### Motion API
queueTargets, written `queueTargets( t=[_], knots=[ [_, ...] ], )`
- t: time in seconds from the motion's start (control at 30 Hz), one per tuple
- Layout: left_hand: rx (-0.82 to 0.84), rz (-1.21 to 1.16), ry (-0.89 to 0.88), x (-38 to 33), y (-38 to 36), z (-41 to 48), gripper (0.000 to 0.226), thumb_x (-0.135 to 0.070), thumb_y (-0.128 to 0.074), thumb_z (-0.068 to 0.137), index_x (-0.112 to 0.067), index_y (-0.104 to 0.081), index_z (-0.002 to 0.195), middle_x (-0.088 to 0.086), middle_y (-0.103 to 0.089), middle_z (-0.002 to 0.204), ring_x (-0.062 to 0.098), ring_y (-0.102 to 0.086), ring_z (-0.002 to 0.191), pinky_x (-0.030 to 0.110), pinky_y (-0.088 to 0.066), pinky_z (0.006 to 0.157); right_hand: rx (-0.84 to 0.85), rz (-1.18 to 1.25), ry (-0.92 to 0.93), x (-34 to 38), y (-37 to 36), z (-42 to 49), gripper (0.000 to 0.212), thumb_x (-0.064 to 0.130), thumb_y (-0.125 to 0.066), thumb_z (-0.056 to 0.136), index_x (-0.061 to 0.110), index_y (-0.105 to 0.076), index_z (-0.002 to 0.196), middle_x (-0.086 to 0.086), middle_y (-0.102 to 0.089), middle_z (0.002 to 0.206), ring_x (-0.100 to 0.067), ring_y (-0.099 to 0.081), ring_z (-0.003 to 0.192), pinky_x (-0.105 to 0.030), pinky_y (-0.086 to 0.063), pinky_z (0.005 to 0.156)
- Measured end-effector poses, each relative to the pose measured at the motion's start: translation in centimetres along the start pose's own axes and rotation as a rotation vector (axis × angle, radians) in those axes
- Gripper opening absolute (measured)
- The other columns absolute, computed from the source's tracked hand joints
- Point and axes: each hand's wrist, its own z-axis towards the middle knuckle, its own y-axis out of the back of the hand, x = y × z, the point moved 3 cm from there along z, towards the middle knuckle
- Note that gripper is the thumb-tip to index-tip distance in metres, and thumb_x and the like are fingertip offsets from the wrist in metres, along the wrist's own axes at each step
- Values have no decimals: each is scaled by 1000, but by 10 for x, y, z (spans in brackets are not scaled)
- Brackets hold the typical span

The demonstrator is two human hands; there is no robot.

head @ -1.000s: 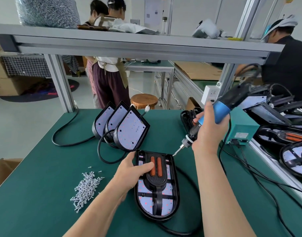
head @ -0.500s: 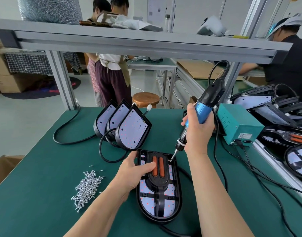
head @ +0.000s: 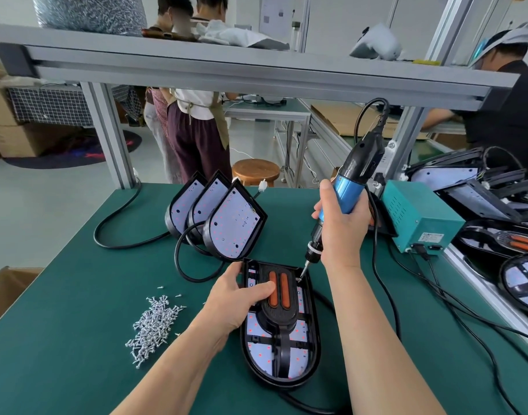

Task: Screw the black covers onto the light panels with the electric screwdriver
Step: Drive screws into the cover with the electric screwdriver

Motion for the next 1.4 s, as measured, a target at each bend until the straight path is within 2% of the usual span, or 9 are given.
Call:
queueTargets(
  t=[0.27,0.4,0.53,0.87,0.97,1.1,1.23,1.33,1.4],
  knots=[
    [-2,40,-22,2,-1,2,39,-24,-78,82,-32,-60,116,-20,-75,95,0,-71,82,11,-50,65,-12,-8,7,-1,1,0,19,29,-72,89,18,-58,97,-7,-58,72,-11,-55,57,-23,-52,57],
    [15,20,-14,1,-1,1,35,-21,-77,84,-35,-58,109,-32,-71,81,-9,-68,73,1,-44,54,-15,1,10,-1,0,-1,22,34,-72,86,20,-58,95,2,-60,66,-10,-56,56,-22,-51,57],
    [21,9,-1,-1,-1,-1,37,-22,-77,84,-44,-49,94,-47,-59,69,-21,-61,69,-3,-40,50,-11,21,4,-2,2,0,24,33,-72,86,18,-57,97,-3,-58,68,-11,-54,55,-20,-50,57],
    [-3,22,-1,-3,-1,-2,43,-25,-79,83,-34,-55,117,-38,-67,81,-10,-67,74,1,-44,53,22,13,46,1,2,-3,18,30,-71,89,19,-57,94,-8,-58,70,-12,-55,55,-19,-50,57],
    [-1,26,9,-4,-2,-4,35,-23,-78,83,-40,-54,103,-39,-66,77,-11,-67,71,0,-43,52,-6,-5,57,3,1,-5,19,34,-72,86,23,-58,92,-6,-58,68,-13,-55,54,-21,-49,55],
    [-9,42,17,-8,-3,-7,34,-25,-79,83,-38,-55,104,-36,-68,81,-9,-67,74,2,-45,53,-65,-55,44,0,1,-8,22,40,-73,82,26,-56,88,-3,-59,66,-15,-57,53,-23,-48,53],
    [-29,59,26,-10,-4,-10,44,-30,-80,81,-36,-55,117,-31,-71,85,-10,-67,77,10,-46,66,-87,-38,37,3,2,-7,24,39,-73,82,23,-58,91,-7,-59,70,-14,-56,53,-23,-49,55],
    [-31,70,33,-10,-4,-9,40,-28,-79,81,-32,-60,116,-19,-75,96,3,-72,88,24,-51,80,-112,0,57,10,4,-4,23,37,-73,82,23,-59,94,-6,-60,71,-12,-56,53,-24,-50,56],
    [-34,69,33,-10,-4,-9,38,-27,-79,81,-33,-61,113,-18,-76,96,4,-72,87,24,-51,78,-118,21,60,12,5,-3,21,32,-73,84,21,-58,95,-3,-59,67,-12,-56,52,-24,-50,56]
  ],
)
